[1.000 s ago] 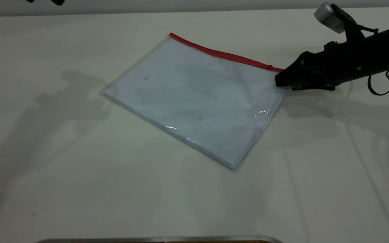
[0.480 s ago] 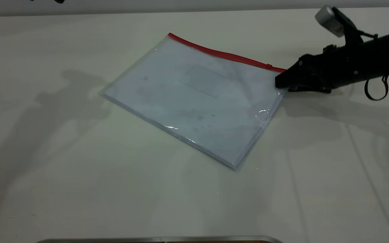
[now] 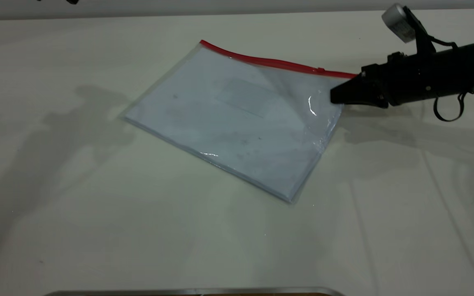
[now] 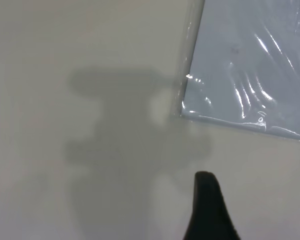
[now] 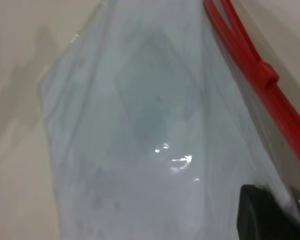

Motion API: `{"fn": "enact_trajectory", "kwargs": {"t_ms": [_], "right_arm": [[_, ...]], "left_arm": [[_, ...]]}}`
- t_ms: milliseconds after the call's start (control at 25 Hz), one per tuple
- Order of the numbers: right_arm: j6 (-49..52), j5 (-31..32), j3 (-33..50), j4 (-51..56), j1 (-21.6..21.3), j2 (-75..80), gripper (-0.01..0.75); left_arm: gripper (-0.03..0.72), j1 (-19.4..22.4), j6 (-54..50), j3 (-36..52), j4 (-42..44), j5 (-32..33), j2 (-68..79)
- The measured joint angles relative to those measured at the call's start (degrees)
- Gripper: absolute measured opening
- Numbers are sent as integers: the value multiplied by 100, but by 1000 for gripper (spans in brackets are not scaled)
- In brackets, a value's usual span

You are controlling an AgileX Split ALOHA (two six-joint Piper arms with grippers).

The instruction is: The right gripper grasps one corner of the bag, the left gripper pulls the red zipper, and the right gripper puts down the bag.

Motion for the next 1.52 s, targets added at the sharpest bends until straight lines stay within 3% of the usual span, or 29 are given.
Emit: {"fn": "enact_trajectory", "kwargs": {"t_ms": [360,680,960,1240,1520], "right_arm": [[526,631,-1047,-1799,226,11,33],[1157,712,-2063,-3008,1040,11,33],[1026,791,-2324,-2958,1495,17,33],[365,801,-2330,-2605,1513,23,33],[165,801,-2330,-2579,1513,23,33]], "left_arm": [[561,-25,1188,-315,-567,-425,898],[561,-413,3475,-1684,-1511,181,1848],[561,-889,5026,-2096,-1575,481,2393],[561,-1231,6163,-2106,-1936,367,2588],[550,-1292,6485,-2106,-2139,195,2623]]}}
